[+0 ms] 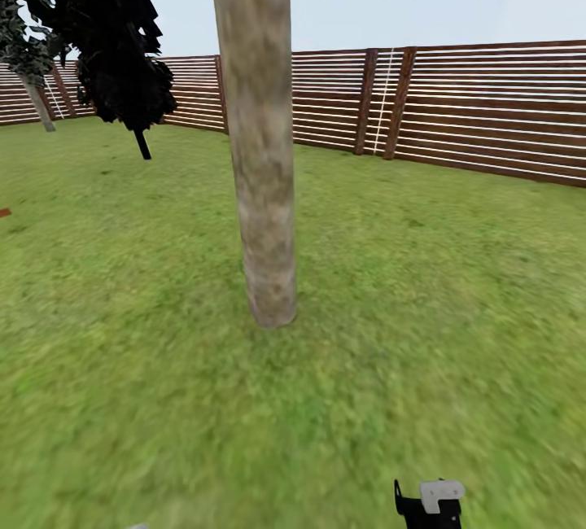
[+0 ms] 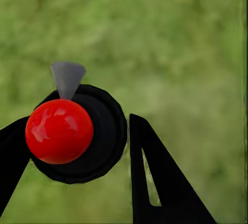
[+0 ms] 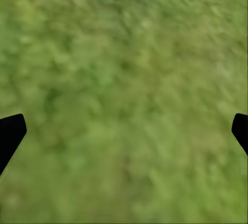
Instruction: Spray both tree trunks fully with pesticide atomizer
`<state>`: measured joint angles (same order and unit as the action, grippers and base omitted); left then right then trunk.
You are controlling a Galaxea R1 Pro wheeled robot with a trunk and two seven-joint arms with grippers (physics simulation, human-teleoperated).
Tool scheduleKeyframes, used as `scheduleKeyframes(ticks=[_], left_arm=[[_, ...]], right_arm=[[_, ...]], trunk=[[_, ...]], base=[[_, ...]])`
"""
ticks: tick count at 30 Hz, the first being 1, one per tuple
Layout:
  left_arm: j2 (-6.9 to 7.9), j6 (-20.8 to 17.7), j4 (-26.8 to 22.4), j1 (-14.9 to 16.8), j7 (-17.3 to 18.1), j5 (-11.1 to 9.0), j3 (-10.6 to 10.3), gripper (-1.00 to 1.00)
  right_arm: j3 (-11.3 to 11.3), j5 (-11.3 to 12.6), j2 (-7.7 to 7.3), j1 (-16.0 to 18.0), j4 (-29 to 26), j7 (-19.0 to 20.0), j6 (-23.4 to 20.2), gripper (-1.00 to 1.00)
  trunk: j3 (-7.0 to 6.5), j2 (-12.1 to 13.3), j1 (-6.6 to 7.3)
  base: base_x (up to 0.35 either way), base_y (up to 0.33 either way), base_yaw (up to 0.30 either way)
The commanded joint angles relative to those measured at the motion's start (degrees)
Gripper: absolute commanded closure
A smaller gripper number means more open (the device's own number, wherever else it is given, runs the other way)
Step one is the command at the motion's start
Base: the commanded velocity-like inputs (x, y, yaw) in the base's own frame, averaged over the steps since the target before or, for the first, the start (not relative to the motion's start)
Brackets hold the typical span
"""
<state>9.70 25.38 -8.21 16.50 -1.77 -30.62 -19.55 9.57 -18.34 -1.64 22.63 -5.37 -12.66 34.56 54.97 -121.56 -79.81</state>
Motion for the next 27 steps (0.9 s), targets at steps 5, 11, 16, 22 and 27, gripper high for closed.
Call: scheduleKeyframes(ticks=[5,11,16,22,27], left_arm=[[0.21,0.04,-0.94,0.58,1.76,5.7,-1.72,1.0],[1.07,-0.28,-1.23,2.53,20.76,24.27,-4.66,1.0],[1.92,-5.1,-1.13,12.89,41.68,35.69,-4.9,1.0],[1.99,-9.11,-1.19,19.61,52.06,38.55,-4.96,1.0],[1.64,-9.28,-1.26,20.92,56.06,41.19,-4.97,1.0]], right_arm=[[-0.04,-0.8,-0.09,0.08,-0.56,0.28,0.19,-1.0],[-3.64,-2.94,-0.46,0.14,-12.45,26.58,-2.49,-1.0],[-4.04,-17.92,-0.42,0.13,-25.71,49.87,-12.38,-1.0],[-4.12,-20.7,0.82,0.66,-32.06,60.5,-12.93,-1.0],[-4.12,-20.77,1.12,1.33,-32.44,62.96,-12.94,-1.0]], trunk=[[0.05,-0.02,0.0],[0.05,-0.02,0.0],[0.05,-0.02,0.0],[0.05,-0.02,0.0],[0.05,-0.02,0.0]], base=[[0.025,0.0,0.0],[0.001,0.0,0.0],[0.0,0.0,0.0],[0.0,0.0,0.0],[0.0,0.0,0.0]])
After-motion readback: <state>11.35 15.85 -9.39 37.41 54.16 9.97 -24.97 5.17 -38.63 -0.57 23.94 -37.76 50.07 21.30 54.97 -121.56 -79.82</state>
